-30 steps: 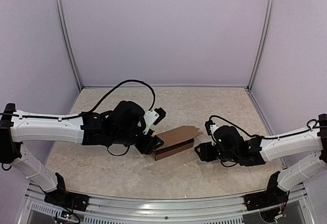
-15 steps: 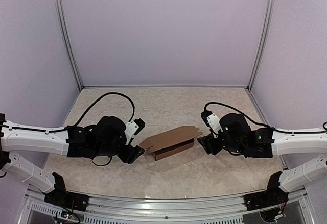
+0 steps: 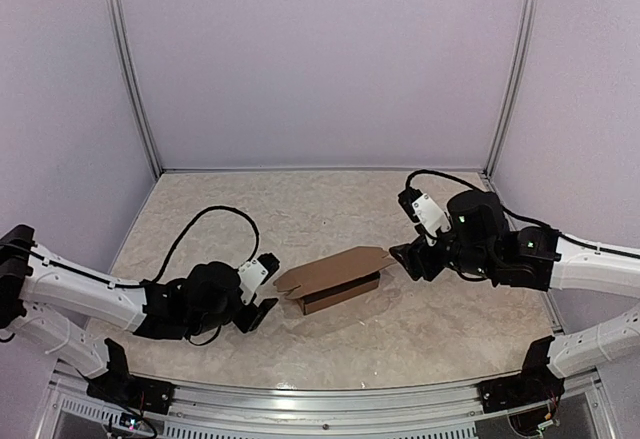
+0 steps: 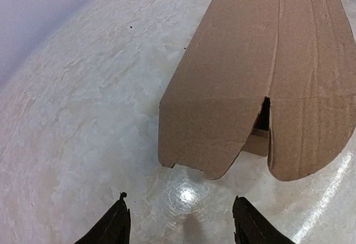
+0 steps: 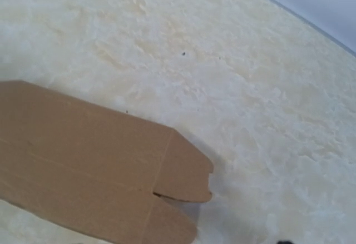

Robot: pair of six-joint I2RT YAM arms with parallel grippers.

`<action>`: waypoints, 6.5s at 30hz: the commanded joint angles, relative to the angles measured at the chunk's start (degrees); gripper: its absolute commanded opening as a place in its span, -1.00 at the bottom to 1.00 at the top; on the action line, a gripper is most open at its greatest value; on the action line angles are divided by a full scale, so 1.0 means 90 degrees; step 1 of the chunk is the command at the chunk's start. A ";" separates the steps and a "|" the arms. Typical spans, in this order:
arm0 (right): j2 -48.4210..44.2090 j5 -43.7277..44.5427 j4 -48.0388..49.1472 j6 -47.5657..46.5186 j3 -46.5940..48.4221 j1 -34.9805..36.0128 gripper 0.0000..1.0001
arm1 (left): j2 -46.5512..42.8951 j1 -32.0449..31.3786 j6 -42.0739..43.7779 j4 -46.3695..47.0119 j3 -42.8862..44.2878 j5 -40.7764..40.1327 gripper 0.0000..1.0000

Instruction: Fold the paper box

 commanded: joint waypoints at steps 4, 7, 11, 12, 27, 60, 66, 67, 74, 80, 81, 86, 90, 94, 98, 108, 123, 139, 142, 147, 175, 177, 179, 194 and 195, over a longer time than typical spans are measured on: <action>-0.0459 -0.0314 -0.0357 0.0022 0.0126 -0.0177 0.47 | 0.0918 -0.0279 0.1118 0.1866 -0.0334 -0.0693 0.18; -0.0514 -0.0354 -0.0306 0.0040 0.0072 -0.0218 0.47 | 0.1212 -0.0411 0.1183 0.2290 -0.0361 -0.1020 0.18; -0.0516 -0.0494 -0.0196 0.0083 -0.0011 -0.0262 0.47 | 0.1463 -0.0619 0.1373 0.2684 -0.0402 -0.1588 0.18; -0.0508 -0.0520 -0.0160 0.0094 -0.0037 -0.0265 0.47 | 0.1524 -0.0687 0.1422 0.2746 -0.0391 -0.1707 0.18; -0.0651 -0.0853 0.0110 0.0298 -0.0374 -0.0358 0.46 | 0.2226 -0.0862 0.1682 0.3359 -0.0069 -0.1954 0.03; -0.0510 -0.0540 0.0202 0.0471 -0.0532 -0.0431 0.44 | 0.1637 -0.0837 0.1938 0.2400 0.0104 -0.1600 -1.00; -0.0417 -0.0954 0.0819 0.0258 -0.0881 -0.0781 0.45 | 0.0874 -0.0576 0.1840 0.1369 0.0155 -0.0745 -1.00; -0.0445 -0.1072 0.0964 0.0223 -0.0969 -0.0857 0.45 | 0.0804 -0.0519 0.1843 0.1268 0.0150 -0.0714 -1.00; -0.0394 -0.1631 0.1713 -0.0256 -0.1506 -0.1258 0.45 | 0.0470 -0.0185 0.1827 0.0716 0.0177 -0.0206 -1.00; -0.0202 -0.2081 0.2318 -0.0921 -0.1979 -0.1324 0.43 | 0.0363 0.0068 0.1687 0.0454 0.0225 0.0205 -1.00; -0.0137 -0.2228 0.2406 -0.0986 -0.2024 -0.1329 0.44 | 0.0359 0.0109 0.1659 0.0419 0.0227 0.0292 -1.00; 0.0341 -0.2785 0.2370 -0.1039 -0.1759 -0.1332 0.44 | 0.0294 0.0219 0.1612 0.0325 0.0237 0.0689 -1.00; 0.0652 -0.3031 0.2580 -0.1210 -0.1580 -0.1337 0.42 | 0.0190 0.0309 0.1623 0.0267 0.0211 0.0822 -1.00; 0.1116 -0.3025 0.2922 -0.1704 -0.1462 -0.1365 0.44 | 0.0114 0.0395 0.1646 0.0184 0.0198 0.0958 -1.00; 0.1542 -0.3223 0.3186 -0.1944 -0.1321 -0.1376 0.42 | 0.0062 0.0424 0.1670 0.0181 0.0181 0.0991 -1.00; 0.1759 -0.3562 0.3241 -0.1917 -0.1186 -0.1376 -0.11 | -0.0002 0.0466 0.1650 0.0238 0.0085 0.1035 -1.00; 0.1535 -0.3443 0.3223 -0.1663 -0.1459 -0.1376 -0.48 | -0.0242 0.0534 0.1522 0.0220 0.0093 0.0994 -1.00; 0.1283 -0.3466 0.3359 -0.1229 -0.1568 -0.1165 -1.00 | -0.0046 0.0549 0.1024 -0.0130 0.0603 0.0803 -1.00; 0.1255 -0.3268 0.3440 -0.1033 -0.1603 -0.1024 -1.00 | 0.0051 0.0551 0.0791 -0.0330 0.0849 0.0852 -1.00; 0.1315 -0.2676 0.3533 -0.0722 -0.1605 -0.0743 -1.00 | 0.0226 0.0550 0.0452 -0.0433 0.1162 0.1123 -1.00; 0.1986 -0.1095 0.4015 0.1568 -0.1090 -0.0054 -1.00 | 0.1504 0.0486 -0.0385 -0.0544 0.1807 0.1270 -1.00; 0.2053 -0.0961 0.4066 0.1730 -0.1080 -0.0008 -1.00 | 0.1537 0.0482 -0.0383 -0.0542 0.1811 0.1288 -1.00; 0.2110 -0.0877 0.4081 0.1895 -0.1062 0.0031 -1.00 | 0.1563 0.0479 -0.0386 -0.0551 0.1824 0.1296 -1.00; 0.2465 -0.0592 0.4229 0.2518 -0.0908 0.0285 -1.00 | 0.1657 0.0457 -0.0427 -0.0576 0.1819 0.1328 -1.00; 0.2509 -0.0592 0.4257 0.2538 -0.0900 0.0309 -1.00 | 0.1653 0.0460 -0.0431 -0.0572 0.1819 0.1328 -1.00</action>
